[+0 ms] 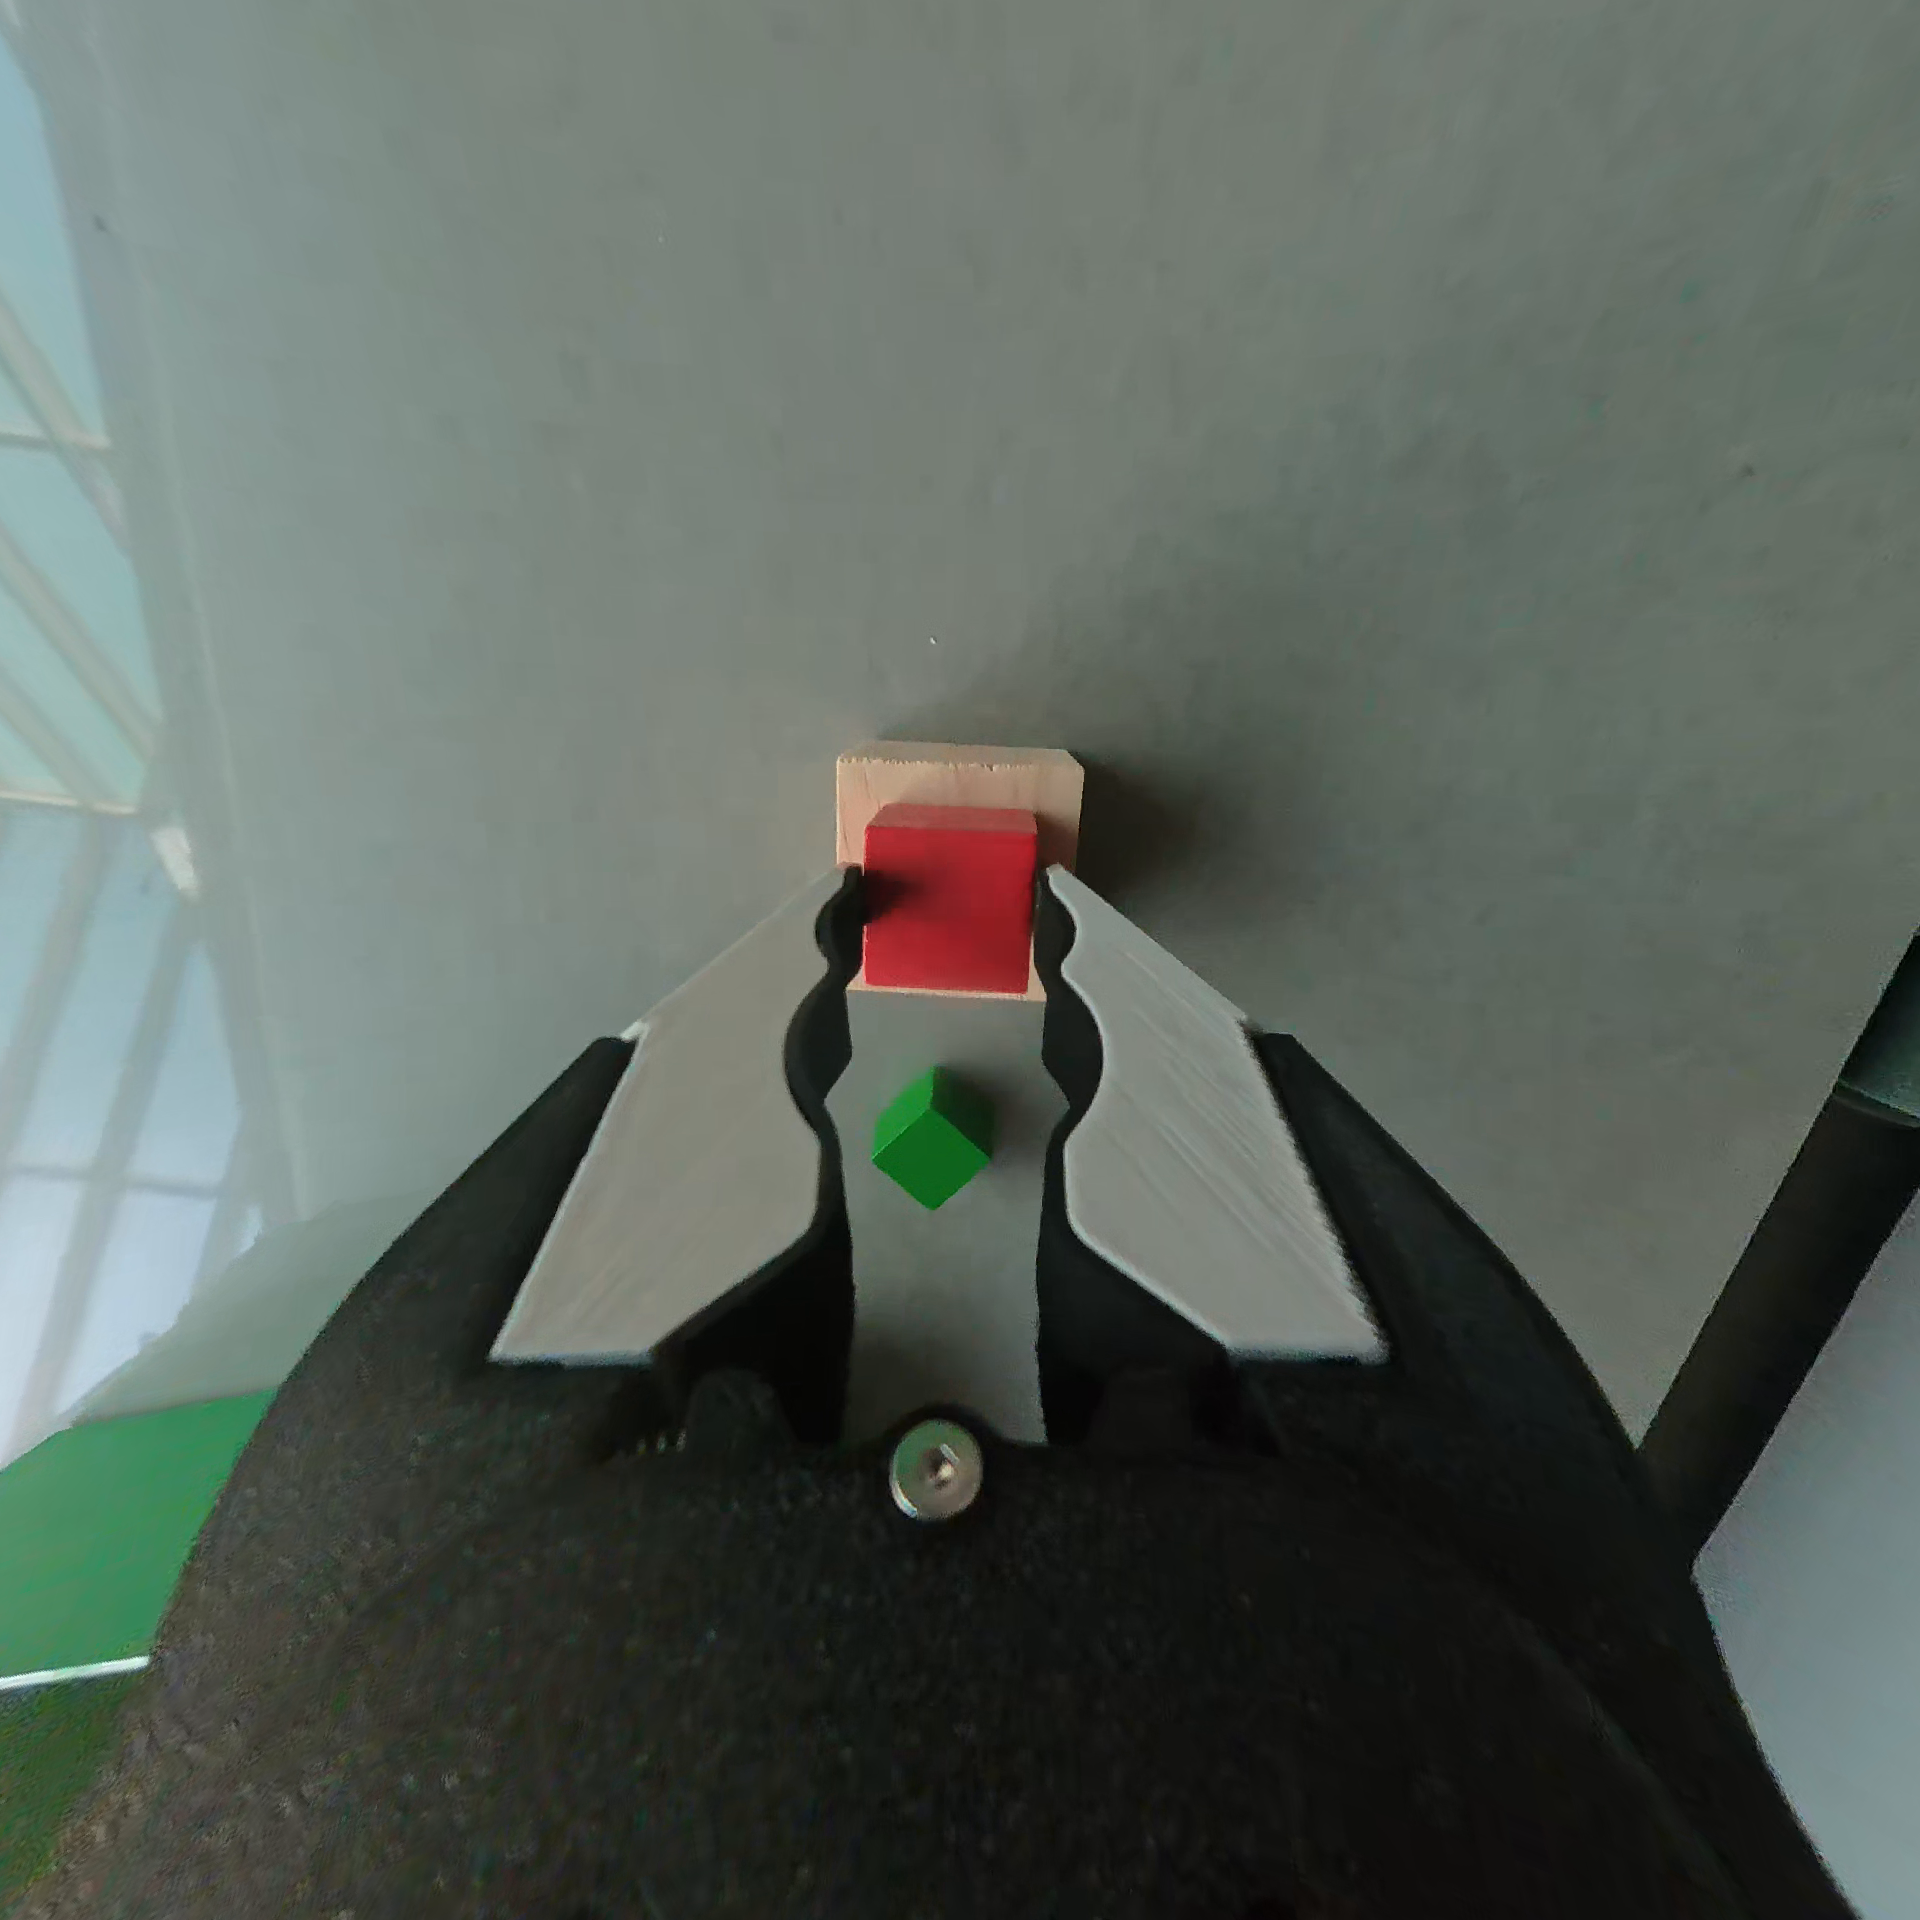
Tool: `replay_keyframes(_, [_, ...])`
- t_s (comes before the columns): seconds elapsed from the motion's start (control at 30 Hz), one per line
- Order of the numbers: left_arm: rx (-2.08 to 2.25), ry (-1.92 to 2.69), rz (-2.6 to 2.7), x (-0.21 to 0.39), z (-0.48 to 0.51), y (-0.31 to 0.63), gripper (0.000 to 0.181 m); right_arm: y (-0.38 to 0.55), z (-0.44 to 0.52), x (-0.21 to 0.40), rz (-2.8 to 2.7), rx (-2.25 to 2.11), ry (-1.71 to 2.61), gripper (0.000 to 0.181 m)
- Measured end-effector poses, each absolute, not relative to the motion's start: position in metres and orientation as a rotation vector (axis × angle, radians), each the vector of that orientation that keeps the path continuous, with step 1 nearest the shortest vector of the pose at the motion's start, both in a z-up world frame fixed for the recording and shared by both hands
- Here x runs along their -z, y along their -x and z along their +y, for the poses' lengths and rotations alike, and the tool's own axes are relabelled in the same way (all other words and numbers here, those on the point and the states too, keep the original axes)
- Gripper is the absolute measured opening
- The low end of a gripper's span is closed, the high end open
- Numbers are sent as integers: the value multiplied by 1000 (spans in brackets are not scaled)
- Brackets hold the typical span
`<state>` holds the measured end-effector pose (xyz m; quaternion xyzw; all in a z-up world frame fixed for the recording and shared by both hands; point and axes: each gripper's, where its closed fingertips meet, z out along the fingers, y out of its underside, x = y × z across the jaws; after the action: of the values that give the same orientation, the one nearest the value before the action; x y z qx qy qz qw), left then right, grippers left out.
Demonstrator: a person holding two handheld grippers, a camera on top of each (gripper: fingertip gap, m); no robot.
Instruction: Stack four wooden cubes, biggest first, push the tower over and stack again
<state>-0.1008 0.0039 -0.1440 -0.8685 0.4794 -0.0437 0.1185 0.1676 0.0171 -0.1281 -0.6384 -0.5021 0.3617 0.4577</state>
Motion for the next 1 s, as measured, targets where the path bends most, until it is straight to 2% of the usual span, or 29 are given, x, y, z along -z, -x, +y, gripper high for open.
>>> replay_keyframes(0.37, [126, 2555, 1404, 145, 3, 102, 32, -166, 17, 129, -1236, -892, 1576, 51])
replay_keyframes(0.57, [179, 2497, 1316, 124, 6, 102, 43, -167, 18, 129, -1234, -892, 1576, 51])
replay_keyframes(0.8, [294, 2420, 861, 98, -6, 140, 47, -165, 18, 131, -1233, -895, 1583, 51])
replay_keyframes(1.0, [298, 2434, 316, 156, -32, 171, 51, -159, 16, 136, -1258, -905, 1594, 51])
